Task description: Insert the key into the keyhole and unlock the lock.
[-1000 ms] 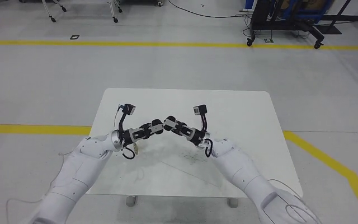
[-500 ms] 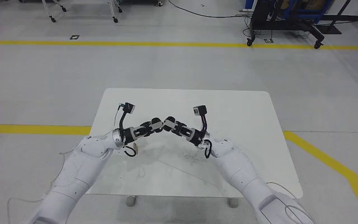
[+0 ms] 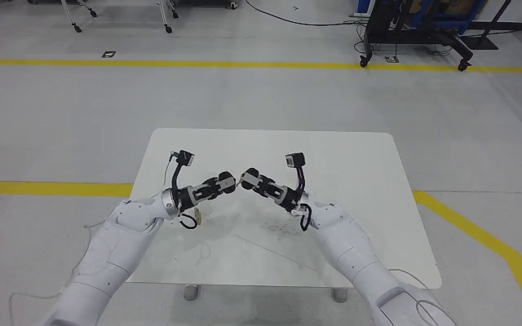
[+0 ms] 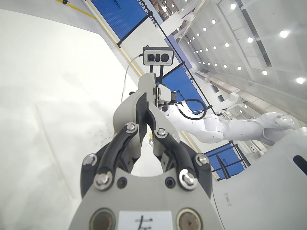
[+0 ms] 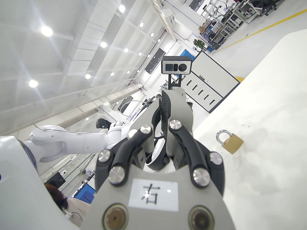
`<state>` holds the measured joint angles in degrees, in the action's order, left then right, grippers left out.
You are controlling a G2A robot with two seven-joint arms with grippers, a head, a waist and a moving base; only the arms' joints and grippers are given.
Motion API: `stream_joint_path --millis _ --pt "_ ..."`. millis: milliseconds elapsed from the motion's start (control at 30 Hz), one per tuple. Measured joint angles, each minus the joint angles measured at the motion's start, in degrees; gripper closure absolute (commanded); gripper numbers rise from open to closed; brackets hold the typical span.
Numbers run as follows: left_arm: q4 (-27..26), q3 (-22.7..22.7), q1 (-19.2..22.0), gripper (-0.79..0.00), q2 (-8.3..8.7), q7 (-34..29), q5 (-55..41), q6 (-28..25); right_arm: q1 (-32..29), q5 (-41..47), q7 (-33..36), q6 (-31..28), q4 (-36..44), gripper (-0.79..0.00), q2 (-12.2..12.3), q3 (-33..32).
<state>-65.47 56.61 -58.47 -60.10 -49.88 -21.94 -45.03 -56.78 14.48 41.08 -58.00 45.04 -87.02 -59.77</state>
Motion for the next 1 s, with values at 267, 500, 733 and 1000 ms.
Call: stream_joint_path --millis 267,500,733,1000 --pt "1.3 -0.2 0.8 -0.089 -0.22 -5.1 -4.5 -0.7 0.1 0.1 1.5 0.0 -0.9 0.0 -0.8 -1.1" --pt "1.9 -0.7 1.3 0.0 -0.55 -7.5 -5.7 -1.5 0.6 -0.1 2.6 0.0 -2.0 0.0 -1.4 -1.6" --pt "2.6 0.1 1.2 0.0 -0.6 -6.8 -6.2 -2.3 0.6 -0.5 2.9 0.0 -2.5 0.0 -1.8 -2.7" --pt "2.5 0.4 1.0 -0.175 -0.71 -8.3 -8.8 -1.1 0.1 -0.8 4.2 0.0 -2.0 0.0 -2.1 -4.0"
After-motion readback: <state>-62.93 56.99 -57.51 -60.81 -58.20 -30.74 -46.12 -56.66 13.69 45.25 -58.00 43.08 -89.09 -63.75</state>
